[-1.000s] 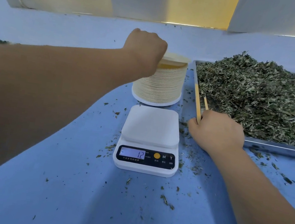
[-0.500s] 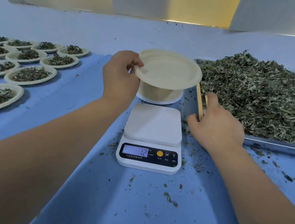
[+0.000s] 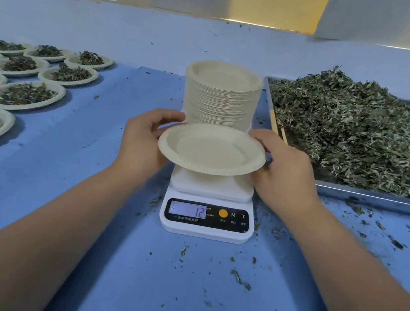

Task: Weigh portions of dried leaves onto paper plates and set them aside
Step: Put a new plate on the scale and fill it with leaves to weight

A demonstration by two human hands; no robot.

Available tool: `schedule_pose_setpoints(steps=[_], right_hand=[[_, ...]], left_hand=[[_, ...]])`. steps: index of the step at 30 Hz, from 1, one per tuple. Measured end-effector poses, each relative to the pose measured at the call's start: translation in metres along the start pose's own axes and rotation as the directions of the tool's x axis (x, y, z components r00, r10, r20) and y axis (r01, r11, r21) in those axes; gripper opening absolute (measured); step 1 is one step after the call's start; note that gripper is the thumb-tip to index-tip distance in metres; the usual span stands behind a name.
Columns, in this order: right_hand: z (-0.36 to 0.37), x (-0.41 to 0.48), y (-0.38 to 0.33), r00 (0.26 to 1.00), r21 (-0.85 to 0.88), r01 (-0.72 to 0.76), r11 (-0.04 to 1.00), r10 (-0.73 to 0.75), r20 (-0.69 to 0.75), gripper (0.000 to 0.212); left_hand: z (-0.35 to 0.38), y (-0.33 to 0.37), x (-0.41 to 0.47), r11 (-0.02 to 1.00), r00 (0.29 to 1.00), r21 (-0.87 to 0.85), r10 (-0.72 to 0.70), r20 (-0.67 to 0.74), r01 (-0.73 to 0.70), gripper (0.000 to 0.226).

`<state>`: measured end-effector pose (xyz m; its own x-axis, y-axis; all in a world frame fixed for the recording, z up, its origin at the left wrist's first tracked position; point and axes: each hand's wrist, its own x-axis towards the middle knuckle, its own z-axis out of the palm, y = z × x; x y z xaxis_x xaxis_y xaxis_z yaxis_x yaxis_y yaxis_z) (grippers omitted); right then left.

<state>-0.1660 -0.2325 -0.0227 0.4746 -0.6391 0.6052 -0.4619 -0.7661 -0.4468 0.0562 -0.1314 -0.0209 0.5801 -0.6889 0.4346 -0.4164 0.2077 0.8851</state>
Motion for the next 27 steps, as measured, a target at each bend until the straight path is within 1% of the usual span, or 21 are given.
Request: schedule_pose_setpoints(steps=[2,3,5,7,9,12,14,19,23,25,27], right_hand=[[0.001,0.000,0.000,1.000,0.000,-0.001,1.000,0.001,0.014,0.036],[0.002,0.000,-0.001,1.000,-0.002,0.000,1.000,0.000,0.012,0.035],[0.002,-0.001,-0.002,0.999,-0.011,0.011,1.000,-0.011,-0.032,0.033],[0.002,-0.002,0.000,0.998,-0.016,0.018,1.000,-0.019,-0.065,0.033],[0.000,0.000,0.004,1.000,-0.012,0.014,1.000,-0.014,-0.020,0.037],[-0.001,0.000,0.005,0.999,-0.097,0.050,0.994,-0.047,0.025,0.043],[-0.001,0.000,0.002,0.997,-0.142,0.077,0.987,-0.073,0.030,0.043],[-0.004,0.001,-0.002,0.990,-0.193,0.087,0.977,-0.063,0.127,0.046],[-0.007,0.005,0.001,0.982,-0.239,0.007,0.971,0.039,0.186,0.066],[-0.008,0.006,0.004,0.981,-0.268,-0.025,0.963,0.076,0.180,0.071],[-0.009,0.006,0.007,0.987,-0.287,-0.049,0.957,0.089,0.131,0.068]], left_hand=[[-0.004,-0.009,0.001,0.999,0.998,0.019,-0.032,0.049,0.031,0.046],[-0.007,-0.012,0.003,0.999,0.997,0.000,-0.047,0.067,0.047,0.046],[-0.013,-0.017,0.007,0.990,0.991,-0.086,-0.101,0.082,0.108,0.043],[-0.015,-0.025,0.010,0.965,0.977,-0.159,-0.199,0.080,0.209,0.041],[-0.017,-0.034,0.013,0.937,0.957,-0.194,-0.285,0.056,0.290,0.038],[-0.018,-0.040,0.016,0.914,0.937,-0.208,-0.349,0.031,0.348,0.032],[-0.017,-0.039,0.015,0.913,0.933,-0.197,-0.358,0.030,0.357,0.034],[-0.018,-0.035,0.013,0.927,0.940,-0.155,-0.338,0.044,0.341,0.038],[-0.020,-0.032,0.011,0.941,0.951,-0.138,-0.303,0.051,0.308,0.038],[-0.019,-0.031,0.011,0.947,0.956,-0.135,-0.289,0.048,0.292,0.039],[-0.019,-0.031,0.011,0.949,0.959,-0.137,-0.280,0.040,0.283,0.040]])
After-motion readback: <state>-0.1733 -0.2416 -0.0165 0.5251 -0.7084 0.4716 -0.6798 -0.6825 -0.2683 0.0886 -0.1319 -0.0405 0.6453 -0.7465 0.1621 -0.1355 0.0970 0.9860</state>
